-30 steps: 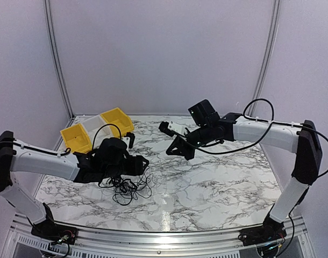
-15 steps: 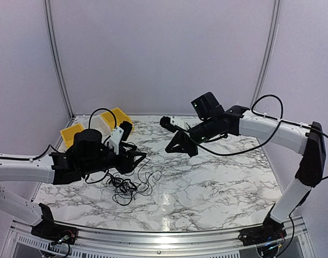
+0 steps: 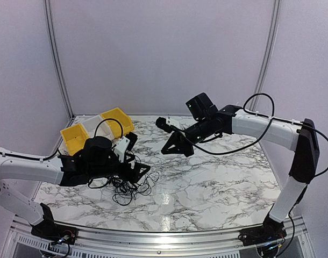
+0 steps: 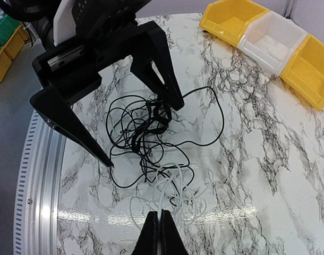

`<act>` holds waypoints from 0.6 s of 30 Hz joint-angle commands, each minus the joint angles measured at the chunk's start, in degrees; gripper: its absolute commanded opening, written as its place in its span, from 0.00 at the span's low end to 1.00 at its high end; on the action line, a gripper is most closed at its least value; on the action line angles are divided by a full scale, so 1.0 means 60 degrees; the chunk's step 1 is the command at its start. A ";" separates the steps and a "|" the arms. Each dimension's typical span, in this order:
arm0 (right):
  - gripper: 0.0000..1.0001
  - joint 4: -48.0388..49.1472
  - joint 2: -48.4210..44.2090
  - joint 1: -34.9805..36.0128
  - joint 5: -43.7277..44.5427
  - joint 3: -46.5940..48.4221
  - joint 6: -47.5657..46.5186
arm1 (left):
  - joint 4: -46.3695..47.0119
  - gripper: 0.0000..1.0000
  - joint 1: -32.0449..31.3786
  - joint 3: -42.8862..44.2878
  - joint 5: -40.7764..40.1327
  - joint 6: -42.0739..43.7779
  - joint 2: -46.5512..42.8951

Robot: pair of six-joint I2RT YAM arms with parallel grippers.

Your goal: Untangle the cables

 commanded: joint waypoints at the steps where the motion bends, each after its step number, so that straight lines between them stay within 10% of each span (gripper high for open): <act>1: 0.00 0.0053 -0.0027 0.0052 0.0156 0.0174 0.0068 | -0.2277 0.93 0.0038 0.0340 -0.1036 -0.0488 -0.0666; 18: 0.00 0.0227 0.0192 0.0107 0.0314 0.0122 0.0049 | -0.9613 0.86 0.0493 0.3193 0.2528 0.0311 -0.0269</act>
